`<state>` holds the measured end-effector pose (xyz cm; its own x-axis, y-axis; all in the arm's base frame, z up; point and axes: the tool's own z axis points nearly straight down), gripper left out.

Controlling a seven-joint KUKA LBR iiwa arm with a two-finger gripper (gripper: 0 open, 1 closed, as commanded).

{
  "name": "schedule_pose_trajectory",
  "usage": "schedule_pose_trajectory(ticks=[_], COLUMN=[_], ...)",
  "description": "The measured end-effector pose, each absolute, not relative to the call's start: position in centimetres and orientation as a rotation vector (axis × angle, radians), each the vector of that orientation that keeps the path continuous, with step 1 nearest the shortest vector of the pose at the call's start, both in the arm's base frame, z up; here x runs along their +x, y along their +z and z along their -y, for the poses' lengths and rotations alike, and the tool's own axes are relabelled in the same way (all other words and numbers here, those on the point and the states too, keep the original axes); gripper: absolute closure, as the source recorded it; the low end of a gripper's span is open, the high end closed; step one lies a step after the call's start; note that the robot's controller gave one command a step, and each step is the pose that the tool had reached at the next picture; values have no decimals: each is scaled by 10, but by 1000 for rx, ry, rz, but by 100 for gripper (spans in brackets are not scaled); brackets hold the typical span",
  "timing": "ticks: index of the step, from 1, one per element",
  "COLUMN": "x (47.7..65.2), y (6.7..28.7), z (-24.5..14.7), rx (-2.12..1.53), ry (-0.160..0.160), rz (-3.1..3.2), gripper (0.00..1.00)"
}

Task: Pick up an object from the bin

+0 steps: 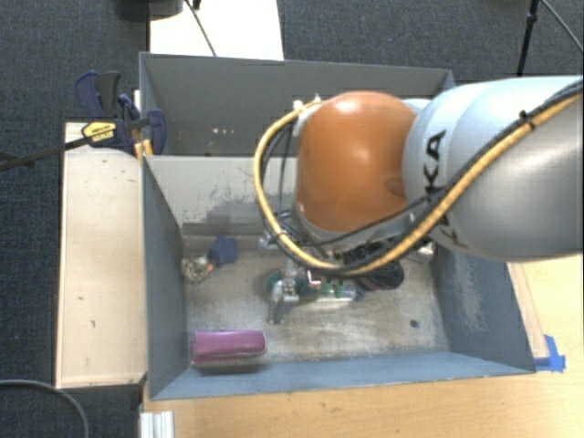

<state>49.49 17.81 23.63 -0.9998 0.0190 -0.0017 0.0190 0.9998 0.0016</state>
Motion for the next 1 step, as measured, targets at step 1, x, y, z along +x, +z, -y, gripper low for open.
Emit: schedule_pose_trajectory(ticks=[1], x=[526], y=[74], z=[-106], rx=[-380], ry=[11], rz=[-3095], gripper=[0])
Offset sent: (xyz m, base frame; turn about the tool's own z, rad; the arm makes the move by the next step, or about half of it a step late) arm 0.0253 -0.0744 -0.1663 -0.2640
